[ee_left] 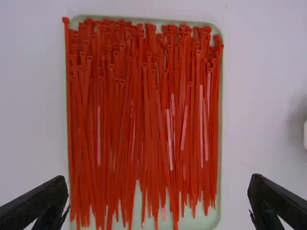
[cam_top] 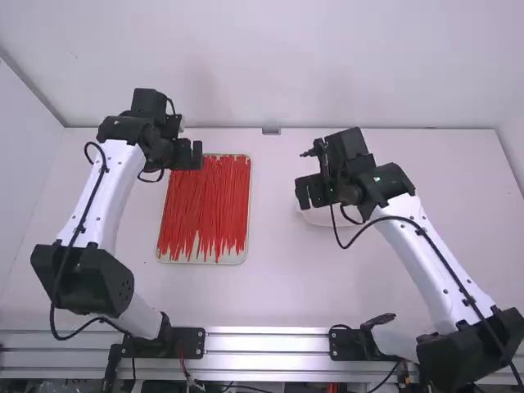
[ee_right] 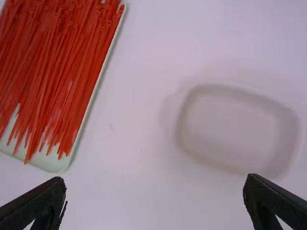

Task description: Fasten the cable tie

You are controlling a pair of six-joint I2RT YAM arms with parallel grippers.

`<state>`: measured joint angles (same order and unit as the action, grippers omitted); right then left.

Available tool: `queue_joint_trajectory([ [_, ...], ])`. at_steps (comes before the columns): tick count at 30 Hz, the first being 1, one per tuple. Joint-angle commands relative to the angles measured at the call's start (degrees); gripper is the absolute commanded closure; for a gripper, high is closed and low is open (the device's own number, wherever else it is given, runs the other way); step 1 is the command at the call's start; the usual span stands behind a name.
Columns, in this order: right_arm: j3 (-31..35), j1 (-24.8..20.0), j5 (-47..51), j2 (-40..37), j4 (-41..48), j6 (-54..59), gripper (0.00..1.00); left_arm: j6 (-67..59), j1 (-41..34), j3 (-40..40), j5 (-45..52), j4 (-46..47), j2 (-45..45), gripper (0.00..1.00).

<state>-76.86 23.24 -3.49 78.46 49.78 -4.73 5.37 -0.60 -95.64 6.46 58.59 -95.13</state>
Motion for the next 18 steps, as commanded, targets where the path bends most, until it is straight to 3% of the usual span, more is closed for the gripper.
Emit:
queue_joint_trajectory([
  [1, -2.0, -0.1, 0.1, -2.2, -0.3, 0.0, 0.01, -1.3, 0.3, -4.7, -1.5, 1.4, -3.1, 0.01],
  [10, -1.9, 0.4, 0.1, -2.0, 0.6, 0.0, 0.01, -1.7, 0.3, -18.5, -1.6, 7.2, -15.6, 0.00],
  [18, -1.9, -0.2, 0.1, -2.0, 0.6, 0.0, 0.01, -0.7, 0.3, -19.5, -2.1, 4.9, -21.9, 0.01],
])
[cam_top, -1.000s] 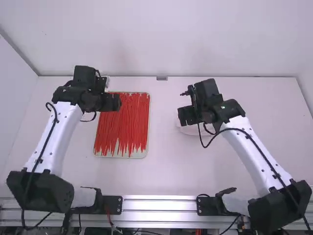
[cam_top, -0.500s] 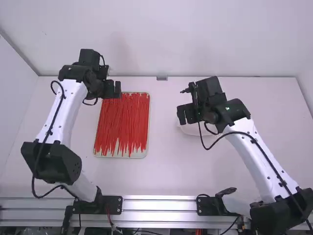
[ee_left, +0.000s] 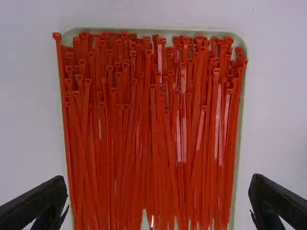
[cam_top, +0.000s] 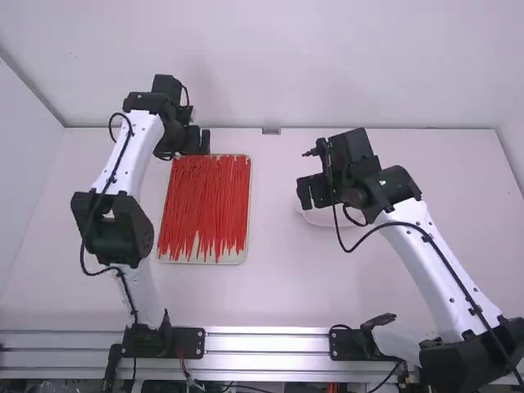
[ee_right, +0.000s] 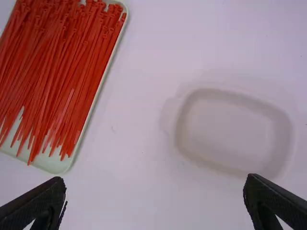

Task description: Fasten the cable tie

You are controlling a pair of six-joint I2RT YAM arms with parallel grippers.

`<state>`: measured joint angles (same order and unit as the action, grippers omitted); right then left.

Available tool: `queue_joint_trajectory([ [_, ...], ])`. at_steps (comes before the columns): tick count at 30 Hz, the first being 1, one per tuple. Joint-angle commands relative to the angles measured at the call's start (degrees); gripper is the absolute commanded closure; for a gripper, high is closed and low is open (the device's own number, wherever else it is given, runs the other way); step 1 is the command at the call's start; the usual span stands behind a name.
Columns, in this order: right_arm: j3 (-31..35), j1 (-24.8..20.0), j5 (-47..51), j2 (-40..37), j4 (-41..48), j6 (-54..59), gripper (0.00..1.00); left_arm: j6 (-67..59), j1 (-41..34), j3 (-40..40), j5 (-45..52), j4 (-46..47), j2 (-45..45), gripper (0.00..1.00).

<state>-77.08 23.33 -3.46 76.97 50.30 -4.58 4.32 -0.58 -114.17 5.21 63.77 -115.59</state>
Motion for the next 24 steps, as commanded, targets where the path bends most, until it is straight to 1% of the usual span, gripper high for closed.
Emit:
queue_joint_trajectory([
  [1, -1.7, -0.5, 0.1, -0.5, 0.1, -0.2, 0.01, 0.3, 0.6, -0.9, -0.8, -0.7, -2.3, 0.01],
  [5, -1.7, -0.5, 0.1, -0.5, 0.3, -0.2, 0.01, 0.9, 1.9, -0.9, -0.7, -2.3, -5.3, 0.03],
  [11, -1.6, -0.9, 0.1, -0.5, 1.3, -0.2, 0.01, 1.9, 4.4, -0.8, 2.4, -4.3, -10.2, 0.06],
  [17, -1.6, -0.9, 0.1, -0.5, 1.1, -0.2, 0.01, 1.8, 4.7, -0.2, 3.6, -7.0, -12.7, 0.06],
  [21, -1.6, -0.9, 0.1, -0.5, 1.1, -0.1, 0.01, 2.5, 4.3, 3.7, 3.6, -12.7, -12.8, 0.07],
  [24, -1.6, -0.9, 0.1, -0.5, 1.1, -0.2, 0.01, 3.9, 4.6, 7.2, 3.1, -16.7, -12.8, 0.11],
])
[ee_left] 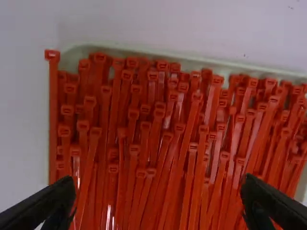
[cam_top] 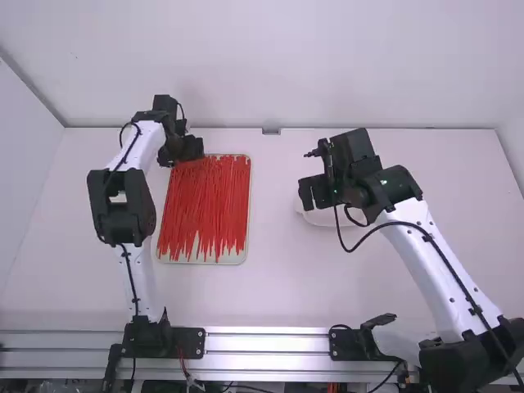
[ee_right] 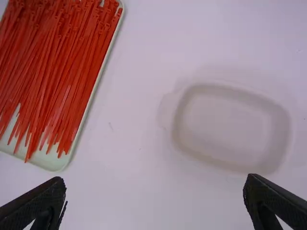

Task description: Fasten the cable tie

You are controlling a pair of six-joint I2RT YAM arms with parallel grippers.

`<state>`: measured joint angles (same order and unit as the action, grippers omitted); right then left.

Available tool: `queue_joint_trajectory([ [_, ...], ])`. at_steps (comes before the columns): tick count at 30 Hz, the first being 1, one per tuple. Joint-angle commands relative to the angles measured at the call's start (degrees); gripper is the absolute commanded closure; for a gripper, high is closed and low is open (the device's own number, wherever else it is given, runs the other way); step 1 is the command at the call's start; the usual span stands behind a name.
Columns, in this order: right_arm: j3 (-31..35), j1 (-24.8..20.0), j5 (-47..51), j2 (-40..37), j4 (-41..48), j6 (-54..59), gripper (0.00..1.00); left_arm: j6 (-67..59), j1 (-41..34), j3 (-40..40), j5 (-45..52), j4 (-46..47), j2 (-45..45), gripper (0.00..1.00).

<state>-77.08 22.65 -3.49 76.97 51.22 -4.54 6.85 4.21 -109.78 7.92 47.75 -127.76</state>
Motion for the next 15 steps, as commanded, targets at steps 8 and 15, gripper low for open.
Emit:
queue_joint_trajectory([
  [8, -1.6, -0.2, 0.2, -0.5, 0.2, -0.2, 0.01, 3.0, -0.1, 8.3, 0.1, -6.9, -0.6, 0.23],
  [15, -1.6, -0.1, 0.6, -0.5, 0.2, -0.2, 0.01, 2.8, -0.1, 9.4, 0.0, -9.6, -0.6, 0.46],
])
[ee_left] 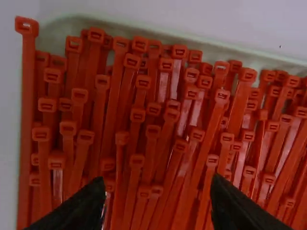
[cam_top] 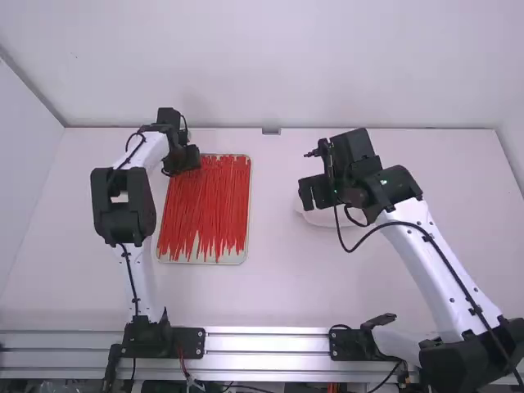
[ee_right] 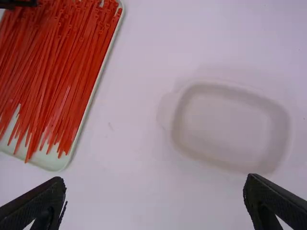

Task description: Fasten the cable tie

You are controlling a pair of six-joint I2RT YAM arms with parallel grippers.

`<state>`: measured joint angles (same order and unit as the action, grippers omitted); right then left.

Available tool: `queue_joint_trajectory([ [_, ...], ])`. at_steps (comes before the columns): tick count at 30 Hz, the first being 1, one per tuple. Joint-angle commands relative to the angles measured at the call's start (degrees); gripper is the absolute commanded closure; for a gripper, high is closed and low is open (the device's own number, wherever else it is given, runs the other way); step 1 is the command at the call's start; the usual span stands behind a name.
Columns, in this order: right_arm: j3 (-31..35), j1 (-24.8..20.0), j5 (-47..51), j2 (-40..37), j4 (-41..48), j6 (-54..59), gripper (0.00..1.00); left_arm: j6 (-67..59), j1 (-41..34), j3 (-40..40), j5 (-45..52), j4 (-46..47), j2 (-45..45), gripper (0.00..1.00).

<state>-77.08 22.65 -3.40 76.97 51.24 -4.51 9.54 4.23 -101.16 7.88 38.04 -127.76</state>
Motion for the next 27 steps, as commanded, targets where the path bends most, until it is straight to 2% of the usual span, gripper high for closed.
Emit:
queue_joint_trajectory([
  [1, -1.6, -0.1, 0.5, -0.5, 0.2, -0.2, 0.01, 0.1, -0.1, 1.1, 0.0, -0.9, -0.6, 0.47],
  [27, -1.6, -0.2, 0.5, -0.5, 0.4, -1.3, 0.01, -0.1, 0.0, 5.7, -3.1, -10.1, -0.6, 0.65],
])
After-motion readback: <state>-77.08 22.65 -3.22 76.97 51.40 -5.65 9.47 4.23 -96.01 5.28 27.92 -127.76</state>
